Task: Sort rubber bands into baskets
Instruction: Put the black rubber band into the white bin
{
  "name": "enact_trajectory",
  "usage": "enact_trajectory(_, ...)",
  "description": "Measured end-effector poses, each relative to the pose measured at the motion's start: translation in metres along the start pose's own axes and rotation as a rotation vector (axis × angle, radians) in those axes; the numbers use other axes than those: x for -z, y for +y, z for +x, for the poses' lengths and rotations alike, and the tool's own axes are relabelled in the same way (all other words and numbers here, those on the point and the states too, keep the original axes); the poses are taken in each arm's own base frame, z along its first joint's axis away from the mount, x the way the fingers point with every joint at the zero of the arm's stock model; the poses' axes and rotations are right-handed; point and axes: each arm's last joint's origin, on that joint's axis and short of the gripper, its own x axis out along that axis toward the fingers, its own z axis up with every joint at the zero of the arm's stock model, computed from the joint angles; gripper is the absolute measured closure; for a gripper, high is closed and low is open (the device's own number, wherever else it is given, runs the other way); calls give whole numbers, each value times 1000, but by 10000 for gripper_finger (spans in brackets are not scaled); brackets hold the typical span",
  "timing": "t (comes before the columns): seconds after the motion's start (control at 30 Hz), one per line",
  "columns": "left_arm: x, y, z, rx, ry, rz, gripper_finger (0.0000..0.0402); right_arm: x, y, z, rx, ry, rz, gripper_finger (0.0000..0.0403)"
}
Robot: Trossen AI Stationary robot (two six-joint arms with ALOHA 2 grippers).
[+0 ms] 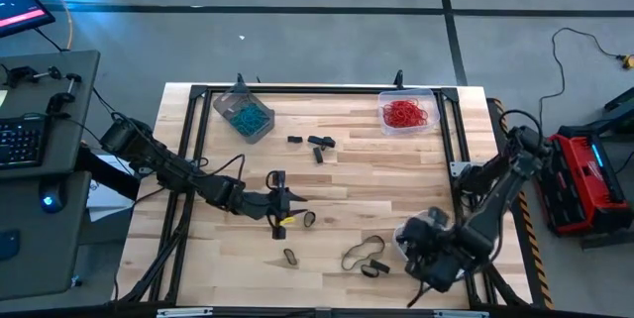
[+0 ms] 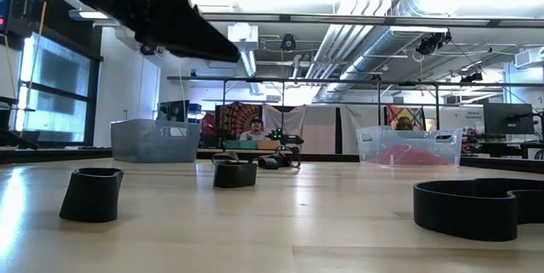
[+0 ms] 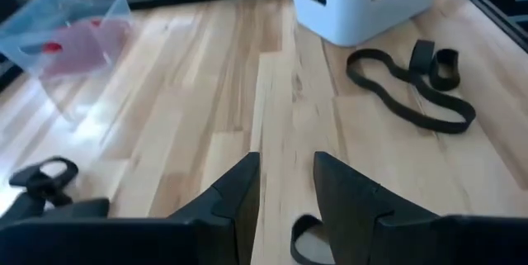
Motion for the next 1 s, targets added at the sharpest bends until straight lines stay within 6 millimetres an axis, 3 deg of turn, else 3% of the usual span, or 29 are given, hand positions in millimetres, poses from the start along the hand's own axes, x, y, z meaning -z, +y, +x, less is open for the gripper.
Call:
enact_trajectory(0.27,4,11,5,8,52,-78,294,25,-12,-4,126,228,162,402)
enact_trajectory(0.57,8,20,10,83,114,-95,296,36,-27,27,208,335,198,392)
enact_trajectory(0.77,12,20,9,84,153,-99,282,38,-30,33,217,404,214,313)
enact_trajectory(1.0,14,21,9,105,176,-137,250,30,-21,20,174,369,213,214)
